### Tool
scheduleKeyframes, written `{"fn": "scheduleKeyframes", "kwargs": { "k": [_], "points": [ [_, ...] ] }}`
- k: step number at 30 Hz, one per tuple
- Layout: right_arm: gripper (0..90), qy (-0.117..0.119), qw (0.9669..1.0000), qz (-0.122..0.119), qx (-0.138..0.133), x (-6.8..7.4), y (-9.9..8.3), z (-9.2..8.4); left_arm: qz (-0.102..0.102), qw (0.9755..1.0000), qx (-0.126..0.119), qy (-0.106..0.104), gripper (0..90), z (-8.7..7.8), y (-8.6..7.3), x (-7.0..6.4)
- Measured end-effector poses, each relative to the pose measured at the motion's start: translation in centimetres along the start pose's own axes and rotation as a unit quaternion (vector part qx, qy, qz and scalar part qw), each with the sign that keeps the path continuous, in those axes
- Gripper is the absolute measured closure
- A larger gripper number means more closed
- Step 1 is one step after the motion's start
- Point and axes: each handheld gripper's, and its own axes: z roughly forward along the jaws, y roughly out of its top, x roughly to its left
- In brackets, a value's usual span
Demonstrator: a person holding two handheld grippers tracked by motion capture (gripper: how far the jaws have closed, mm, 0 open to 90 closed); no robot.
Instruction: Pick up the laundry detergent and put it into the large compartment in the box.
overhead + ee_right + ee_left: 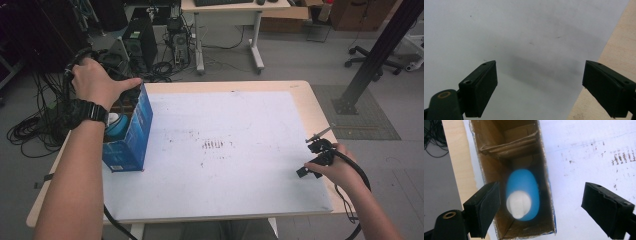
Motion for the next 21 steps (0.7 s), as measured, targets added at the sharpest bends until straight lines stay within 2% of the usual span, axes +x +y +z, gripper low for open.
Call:
{"fn": "scheduleKeyframes", "kwargs": {
  "k": [8, 21],
  "points": [
    [12.4, 0.0, 1.0, 0.001, -0.001, 0.0, 0.0, -0.1, 0.017, 0.9998, -0.005, -0.004, 14.9, -0.2, 0.3, -1.3],
    [12.4, -0.001, 1.0, 0.001, -0.004, -0.3, -0.2, -0.3, 0.057, 0.9983, 0.001, -0.013, 14.8, 0.2, 0.9, -4.0]
  ]
}}
